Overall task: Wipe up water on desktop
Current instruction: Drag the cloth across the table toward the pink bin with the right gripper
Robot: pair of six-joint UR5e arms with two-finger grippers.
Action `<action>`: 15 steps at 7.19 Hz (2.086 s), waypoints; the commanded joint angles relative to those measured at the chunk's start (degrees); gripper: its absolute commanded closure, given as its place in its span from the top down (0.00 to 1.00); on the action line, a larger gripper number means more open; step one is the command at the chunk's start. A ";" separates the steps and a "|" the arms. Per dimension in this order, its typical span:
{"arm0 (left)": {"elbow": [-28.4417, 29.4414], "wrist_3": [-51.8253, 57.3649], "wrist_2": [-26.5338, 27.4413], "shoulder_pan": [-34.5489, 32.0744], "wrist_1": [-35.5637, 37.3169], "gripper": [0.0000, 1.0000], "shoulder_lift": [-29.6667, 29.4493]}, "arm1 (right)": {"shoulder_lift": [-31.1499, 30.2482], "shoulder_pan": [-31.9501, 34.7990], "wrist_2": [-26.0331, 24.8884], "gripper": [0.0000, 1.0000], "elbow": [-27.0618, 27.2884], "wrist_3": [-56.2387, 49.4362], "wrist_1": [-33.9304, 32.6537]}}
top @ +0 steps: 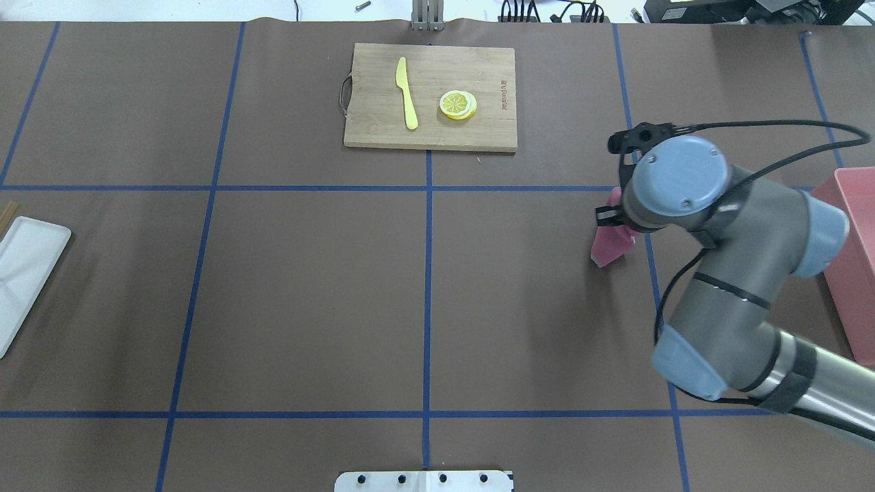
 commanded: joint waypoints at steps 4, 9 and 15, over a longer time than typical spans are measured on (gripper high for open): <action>0.09 0.00 0.00 0.00 0.00 0.98 0.00 | 29.74 -13.43 -8.83 0.00 -22.11 30.45 4.70; 0.00 0.00 -0.70 0.00 0.00 0.98 0.09 | 6.24 -11.07 -7.71 0.00 -1.87 19.81 4.32; 0.09 0.00 -1.94 0.00 0.00 0.98 0.00 | -20.29 2.88 -4.81 0.00 7.18 -8.14 3.60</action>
